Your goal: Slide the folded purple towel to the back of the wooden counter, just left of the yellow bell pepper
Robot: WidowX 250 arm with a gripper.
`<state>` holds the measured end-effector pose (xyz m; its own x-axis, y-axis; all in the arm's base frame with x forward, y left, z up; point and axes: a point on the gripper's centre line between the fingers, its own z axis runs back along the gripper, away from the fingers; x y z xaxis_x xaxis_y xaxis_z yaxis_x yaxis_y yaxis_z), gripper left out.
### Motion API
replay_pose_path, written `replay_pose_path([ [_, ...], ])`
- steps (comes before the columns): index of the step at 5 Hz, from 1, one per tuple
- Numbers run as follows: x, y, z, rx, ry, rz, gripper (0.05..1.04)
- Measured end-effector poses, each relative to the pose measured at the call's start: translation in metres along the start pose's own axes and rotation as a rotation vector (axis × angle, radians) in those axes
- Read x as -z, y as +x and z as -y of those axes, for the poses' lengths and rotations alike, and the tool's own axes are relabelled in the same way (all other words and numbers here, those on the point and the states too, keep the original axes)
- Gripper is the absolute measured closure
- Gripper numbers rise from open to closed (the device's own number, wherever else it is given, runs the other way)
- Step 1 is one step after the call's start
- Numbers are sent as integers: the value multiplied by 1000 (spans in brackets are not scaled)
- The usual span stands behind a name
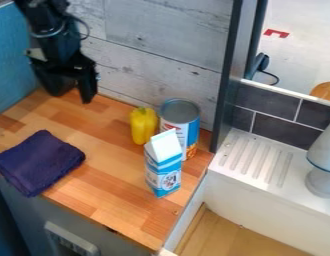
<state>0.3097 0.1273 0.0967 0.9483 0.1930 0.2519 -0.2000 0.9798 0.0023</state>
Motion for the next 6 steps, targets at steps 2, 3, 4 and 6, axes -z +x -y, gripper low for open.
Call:
replay_pose_path([
  [2,4,-34,-24,30,-4,36,79],
  [3,20,-40,-26,37,33,48,79],
  [4,51,-46,-25,48,52,-17,79],
  [6,67,-53,-33,61,65,-55,79],
])
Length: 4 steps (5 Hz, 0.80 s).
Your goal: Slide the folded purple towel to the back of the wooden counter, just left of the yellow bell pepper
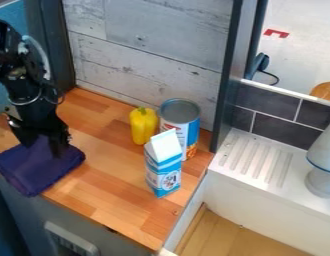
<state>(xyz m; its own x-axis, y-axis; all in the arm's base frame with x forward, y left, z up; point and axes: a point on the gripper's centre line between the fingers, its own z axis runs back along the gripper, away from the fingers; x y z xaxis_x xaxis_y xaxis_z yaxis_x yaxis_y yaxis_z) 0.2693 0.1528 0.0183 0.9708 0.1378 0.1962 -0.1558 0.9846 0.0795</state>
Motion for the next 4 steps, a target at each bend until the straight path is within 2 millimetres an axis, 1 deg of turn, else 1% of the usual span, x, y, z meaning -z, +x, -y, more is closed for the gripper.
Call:
replay_pose_path([
  [1,5,-5,-9,26,30,-21,79],
  [2,12,-13,-19,17,28,-42,79],
  [3,27,-17,-21,8,16,-77,79],
  [4,33,-14,-24,16,24,-87,79],
])
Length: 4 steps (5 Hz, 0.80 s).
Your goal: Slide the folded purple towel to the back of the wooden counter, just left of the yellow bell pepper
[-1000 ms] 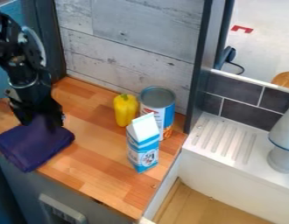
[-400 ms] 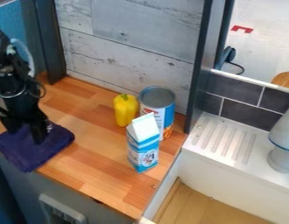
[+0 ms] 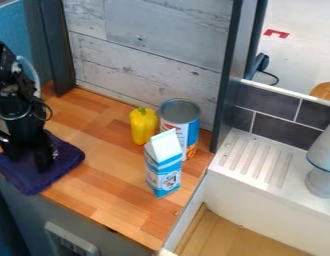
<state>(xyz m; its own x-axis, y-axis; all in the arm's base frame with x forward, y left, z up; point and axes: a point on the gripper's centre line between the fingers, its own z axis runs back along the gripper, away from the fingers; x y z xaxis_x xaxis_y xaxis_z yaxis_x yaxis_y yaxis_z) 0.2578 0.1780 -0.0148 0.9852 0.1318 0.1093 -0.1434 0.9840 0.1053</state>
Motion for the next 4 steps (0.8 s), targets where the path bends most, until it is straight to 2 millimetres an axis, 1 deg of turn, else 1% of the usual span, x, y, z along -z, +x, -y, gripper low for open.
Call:
replay_pose_path([
  [1,3,7,1,12,5,4,79],
  [2,3,20,5,28,0,7,79],
  [3,1,40,15,18,1,-5,79],
  [4,1,63,20,20,-15,-12,79],
])
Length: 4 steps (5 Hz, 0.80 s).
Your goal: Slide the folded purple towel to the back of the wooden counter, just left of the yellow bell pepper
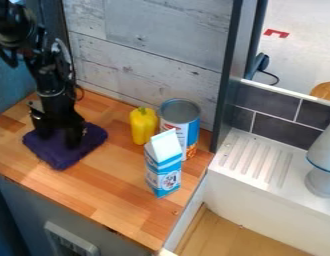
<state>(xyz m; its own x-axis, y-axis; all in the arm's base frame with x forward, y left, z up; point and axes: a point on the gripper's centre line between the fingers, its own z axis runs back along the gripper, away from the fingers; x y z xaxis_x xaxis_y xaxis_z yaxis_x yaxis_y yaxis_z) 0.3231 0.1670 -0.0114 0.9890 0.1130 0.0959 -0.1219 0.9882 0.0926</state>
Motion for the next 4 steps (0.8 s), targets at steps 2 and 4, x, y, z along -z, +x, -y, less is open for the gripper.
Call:
replay_pose_path([
  [2,-5,65,16,2,-46,14,80],
  [4,-7,103,20,-31,-52,4,81],
])
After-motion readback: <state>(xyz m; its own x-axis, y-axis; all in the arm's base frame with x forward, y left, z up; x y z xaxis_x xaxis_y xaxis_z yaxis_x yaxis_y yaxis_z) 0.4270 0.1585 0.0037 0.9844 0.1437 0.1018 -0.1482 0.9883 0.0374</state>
